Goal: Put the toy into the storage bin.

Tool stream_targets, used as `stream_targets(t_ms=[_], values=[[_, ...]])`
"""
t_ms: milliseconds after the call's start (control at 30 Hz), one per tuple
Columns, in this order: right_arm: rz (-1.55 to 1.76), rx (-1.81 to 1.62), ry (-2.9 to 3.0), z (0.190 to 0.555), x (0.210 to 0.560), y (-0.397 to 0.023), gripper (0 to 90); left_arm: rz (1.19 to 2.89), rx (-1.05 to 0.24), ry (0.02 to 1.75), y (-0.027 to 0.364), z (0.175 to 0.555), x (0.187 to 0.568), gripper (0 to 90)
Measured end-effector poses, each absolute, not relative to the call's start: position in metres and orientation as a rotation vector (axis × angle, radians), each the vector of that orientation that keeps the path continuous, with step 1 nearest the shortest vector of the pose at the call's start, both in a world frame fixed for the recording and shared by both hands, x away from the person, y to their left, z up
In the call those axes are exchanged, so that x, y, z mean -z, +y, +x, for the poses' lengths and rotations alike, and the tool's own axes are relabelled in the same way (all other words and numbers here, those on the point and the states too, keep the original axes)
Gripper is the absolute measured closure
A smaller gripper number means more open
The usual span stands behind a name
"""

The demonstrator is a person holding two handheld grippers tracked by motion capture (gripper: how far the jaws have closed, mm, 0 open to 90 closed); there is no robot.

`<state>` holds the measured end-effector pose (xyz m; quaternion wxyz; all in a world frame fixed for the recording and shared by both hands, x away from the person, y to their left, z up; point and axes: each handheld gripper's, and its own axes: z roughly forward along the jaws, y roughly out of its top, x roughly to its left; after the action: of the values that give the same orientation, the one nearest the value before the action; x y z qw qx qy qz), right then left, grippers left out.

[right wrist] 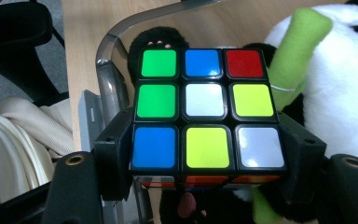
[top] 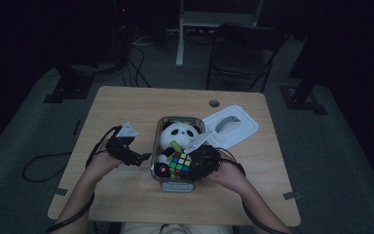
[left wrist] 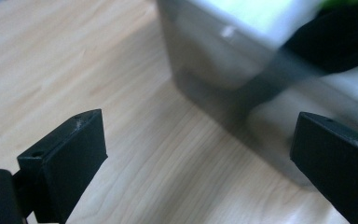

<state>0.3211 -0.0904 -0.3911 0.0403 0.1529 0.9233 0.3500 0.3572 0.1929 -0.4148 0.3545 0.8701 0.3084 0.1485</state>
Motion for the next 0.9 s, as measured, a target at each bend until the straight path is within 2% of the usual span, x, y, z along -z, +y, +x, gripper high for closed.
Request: stream_targets(t_ms=[167, 267, 333, 367, 400, 433, 467, 533, 567, 600, 633, 667, 700, 733, 767, 800, 833, 867, 900], values=[[0.524, -1.116, 2.844, 0.325, 0.391, -0.093, 31.6, 2.234, -0.385, 0.728, 0.182, 0.345, 0.395, 4.3], [0.535, -1.193, 2.804, 0.322, 0.377, -0.102, 26.3, 2.209, -0.365, 0.683, 0.175, 0.339, 0.384, 4.4], [0.536, -1.218, 2.778, 0.320, 0.371, -0.105, 26.3, 2.209, -0.365, 0.683, 0.175, 0.339, 0.384, 4.4], [0.563, -1.257, 2.709, 0.317, 0.357, -0.113, 33.0, 2.188, -0.317, 0.614, 0.169, 0.333, 0.376, 6.1], [0.563, -1.257, 2.709, 0.317, 0.357, -0.113, 33.0, 2.183, -0.301, 0.589, 0.166, 0.331, 0.374, 6.1], [0.575, -1.272, 2.673, 0.314, 0.350, -0.116, 42.0, 2.177, -0.264, 0.547, 0.161, 0.326, 0.370, 6.6], [0.575, -1.272, 2.673, 0.314, 0.350, -0.116, 42.0, 2.177, -0.264, 0.547, 0.161, 0.326, 0.370, 7.7], [0.585, -1.288, 2.661, 0.311, 0.346, -0.116, 46.5, 2.157, -0.248, 0.509, 0.156, 0.320, 0.366, 16.5], [0.585, -1.288, 2.661, 0.311, 0.346, -0.116, 46.5, 2.151, -0.230, 0.489, 0.154, 0.318, 0.364, 16.5], [0.607, -1.272, 2.676, 0.310, 0.348, -0.114, 53.5, 2.152, -0.222, 0.462, 0.151, 0.315, 0.364, 18.8], [0.607, -1.272, 2.676, 0.310, 0.348, -0.114, 53.5, 2.146, -0.216, 0.444, 0.148, 0.313, 0.363, 18.8], [0.628, -1.249, 2.667, 0.310, 0.351, -0.112, 66.2, 2.143, -0.201, 0.423, 0.145, 0.311, 0.363, 33.7], [0.628, -1.249, 2.667, 0.310, 0.351, -0.112, 66.2, 2.140, -0.189, 0.399, 0.143, 0.310, 0.363, 33.7], [0.636, -1.250, 2.653, 0.310, 0.354, -0.110, 71.7, 2.142, -0.174, 0.379, 0.141, 0.309, 0.364, 44.2], [0.640, -1.247, 2.652, 0.309, 0.355, -0.110, 77.6, 2.146, -0.162, 0.364, 0.139, 0.309, 0.365, 50.4], [0.640, -1.247, 2.652, 0.309, 0.355, -0.110, 77.6, 2.154, -0.159, 0.359, 0.137, 0.309, 0.366, 50.4], [0.649, -1.246, 2.647, 0.310, 0.356, -0.110, 80.6, 2.156, -0.151, 0.351, 0.135, 0.309, 0.367, 54.4], [0.660, -1.248, 2.664, 0.310, 0.358, -0.109, 86.6, 2.165, -0.139, 0.337, 0.134, 0.310, 0.369, 66.2], [0.658, -1.246, 2.660, 0.310, 0.359, -0.109, 88.8, 2.175, -0.144, 0.334, 0.132, 0.310, 0.370, 69.7]])
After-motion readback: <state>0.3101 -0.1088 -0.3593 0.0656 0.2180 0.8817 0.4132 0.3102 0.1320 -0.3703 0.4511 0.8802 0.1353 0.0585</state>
